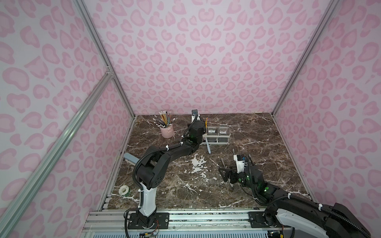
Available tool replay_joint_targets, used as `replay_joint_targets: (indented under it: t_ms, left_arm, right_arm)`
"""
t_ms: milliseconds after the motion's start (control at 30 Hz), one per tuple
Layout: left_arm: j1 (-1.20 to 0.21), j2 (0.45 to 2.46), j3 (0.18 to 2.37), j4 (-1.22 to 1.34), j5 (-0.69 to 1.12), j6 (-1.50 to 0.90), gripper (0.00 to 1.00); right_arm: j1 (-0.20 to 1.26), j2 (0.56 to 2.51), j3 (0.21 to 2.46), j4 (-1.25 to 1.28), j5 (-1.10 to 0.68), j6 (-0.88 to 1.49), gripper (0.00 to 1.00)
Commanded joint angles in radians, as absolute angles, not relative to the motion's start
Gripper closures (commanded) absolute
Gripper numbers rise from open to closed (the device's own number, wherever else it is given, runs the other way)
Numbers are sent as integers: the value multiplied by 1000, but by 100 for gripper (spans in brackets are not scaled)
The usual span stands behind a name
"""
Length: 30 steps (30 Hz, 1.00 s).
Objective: Place the toothbrush into the toothbrush holder
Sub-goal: Place the toothbrush in the toothbrush holder.
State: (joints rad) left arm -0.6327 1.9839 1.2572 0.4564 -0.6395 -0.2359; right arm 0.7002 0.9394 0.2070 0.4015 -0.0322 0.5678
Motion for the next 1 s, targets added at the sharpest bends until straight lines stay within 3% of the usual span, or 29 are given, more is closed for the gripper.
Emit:
replay_joint_targets:
  t_ms: [0, 967]
  left_arm:
    - [-639, 1986, 1265, 477, -659, -211, 93]
    - [-695, 2014, 1256, 569, -723, -36, 88]
  right_arm:
    - [703, 946, 206, 452, -36, 553, 3]
    - [719, 987, 198, 489, -37, 548, 3]
